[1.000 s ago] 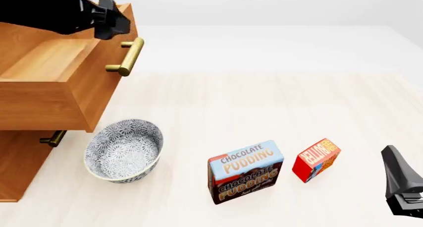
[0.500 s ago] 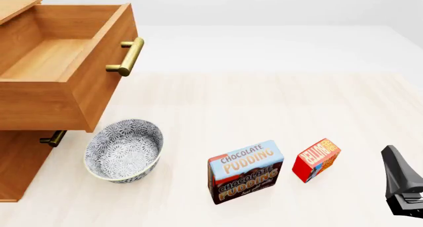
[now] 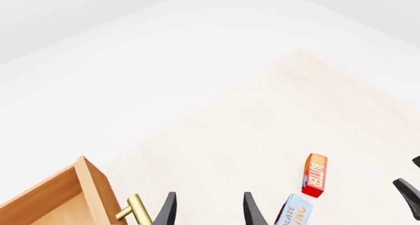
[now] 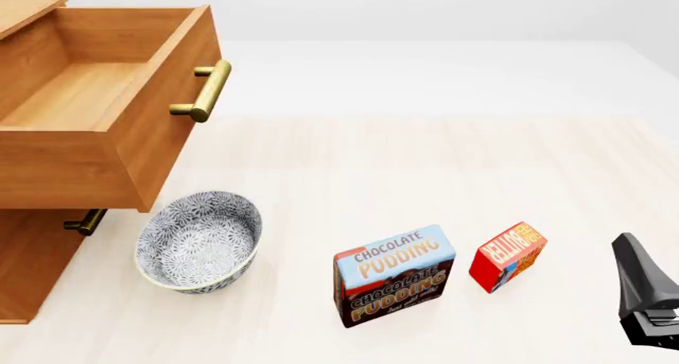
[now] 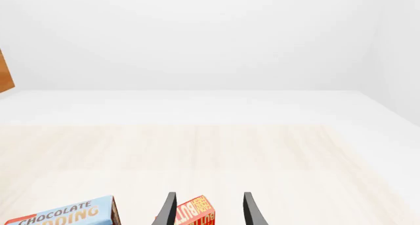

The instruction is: Put the butter at the back in the top drawer of the cabinet and close it.

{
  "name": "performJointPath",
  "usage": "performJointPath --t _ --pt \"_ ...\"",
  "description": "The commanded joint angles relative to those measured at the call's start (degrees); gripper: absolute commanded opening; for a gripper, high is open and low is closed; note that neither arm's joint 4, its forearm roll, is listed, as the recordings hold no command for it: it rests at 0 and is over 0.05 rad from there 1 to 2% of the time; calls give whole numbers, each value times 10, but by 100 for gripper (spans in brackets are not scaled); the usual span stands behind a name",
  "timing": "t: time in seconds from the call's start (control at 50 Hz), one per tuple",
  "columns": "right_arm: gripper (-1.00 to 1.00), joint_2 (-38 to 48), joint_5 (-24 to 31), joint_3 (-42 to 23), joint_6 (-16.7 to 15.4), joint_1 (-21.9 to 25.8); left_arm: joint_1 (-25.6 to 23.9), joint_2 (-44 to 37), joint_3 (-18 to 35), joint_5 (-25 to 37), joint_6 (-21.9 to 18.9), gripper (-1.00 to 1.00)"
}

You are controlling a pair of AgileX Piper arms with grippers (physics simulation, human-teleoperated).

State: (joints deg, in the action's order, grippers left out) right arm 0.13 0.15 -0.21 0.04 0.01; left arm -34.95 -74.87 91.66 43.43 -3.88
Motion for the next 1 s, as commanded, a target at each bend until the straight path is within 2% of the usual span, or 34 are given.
performJointPath --t 0.02,0.28,0.66,1.0 --pt "100 0 0 0 0 0 -28 -22 -8 -18 -2 100" --pt "100 0 0 0 0 0 -59 -54 -35 -46 -1 100" --pt "100 0 0 0 0 0 -98 -116 -44 -76 6 100" --pt "100 0 0 0 0 0 -128 -189 2 -84 12 100"
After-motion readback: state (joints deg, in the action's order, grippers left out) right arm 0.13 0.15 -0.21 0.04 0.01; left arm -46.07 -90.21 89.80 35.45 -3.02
